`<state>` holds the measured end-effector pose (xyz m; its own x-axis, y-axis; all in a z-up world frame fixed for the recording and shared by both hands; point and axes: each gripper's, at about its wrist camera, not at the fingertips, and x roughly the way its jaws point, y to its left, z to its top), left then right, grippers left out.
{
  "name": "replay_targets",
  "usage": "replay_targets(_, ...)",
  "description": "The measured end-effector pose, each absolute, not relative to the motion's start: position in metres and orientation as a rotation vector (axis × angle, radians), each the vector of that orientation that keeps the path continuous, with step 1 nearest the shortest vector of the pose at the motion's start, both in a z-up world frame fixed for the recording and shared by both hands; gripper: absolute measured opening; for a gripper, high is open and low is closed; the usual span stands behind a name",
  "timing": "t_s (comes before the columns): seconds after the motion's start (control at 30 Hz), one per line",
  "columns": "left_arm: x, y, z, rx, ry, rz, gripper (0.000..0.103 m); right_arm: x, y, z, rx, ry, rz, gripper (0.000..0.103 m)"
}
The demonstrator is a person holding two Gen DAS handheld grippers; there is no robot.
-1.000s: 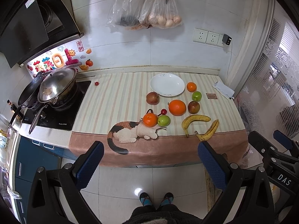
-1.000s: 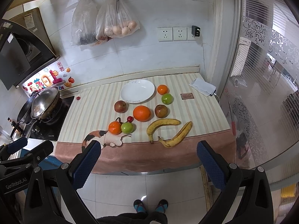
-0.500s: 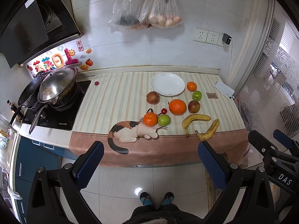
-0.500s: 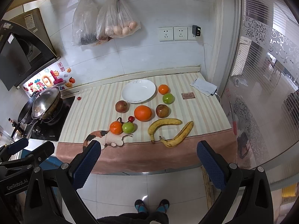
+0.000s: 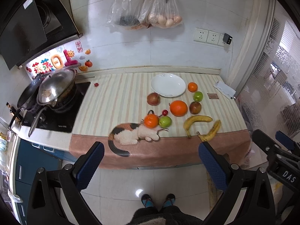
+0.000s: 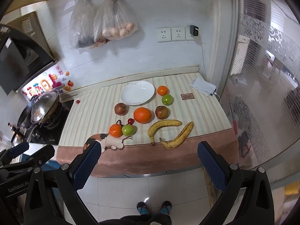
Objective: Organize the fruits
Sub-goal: 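Grasp the curved banana with the left tool while the right tool grasps the straight banana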
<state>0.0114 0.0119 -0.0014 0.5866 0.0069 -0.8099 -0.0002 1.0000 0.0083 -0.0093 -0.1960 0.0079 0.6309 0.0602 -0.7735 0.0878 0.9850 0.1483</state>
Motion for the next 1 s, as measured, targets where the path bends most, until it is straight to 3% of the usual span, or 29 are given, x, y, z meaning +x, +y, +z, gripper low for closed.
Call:
replay_targets(0.33, 0.084, -0.004, -0.047, 0.226, 0.910, -0.016, 0.103, 0.041, -0.238, -0.078, 0.424, 0.990, -0.177, 0.103)
replay_targets(0.63, 0.183, -0.077, -0.129, 0.451, 1.028, -0.125, 0.101, 0.133, -0.305, -0.214, 0.596, 1.168, -0.292, 0.100)
replay_targets(0.8, 0.238, -0.129, -0.195, 0.567, 1.152, -0.198, 0.091, 0.180, -0.330, -0.296, 0.665, 1.292, -0.295, 0.078)
replay_targets(0.87, 0.256, -0.143, -0.221, 0.565, 1.224, -0.242, 0.081, 0.189, -0.339, -0.319, 0.682, 1.318, -0.305, 0.075)
replay_targets(1.0, 0.279, -0.167, -0.276, 0.567, 1.376, -0.310, 0.072, 0.197, -0.349, -0.347, 0.701, 1.355, -0.287, 0.062)
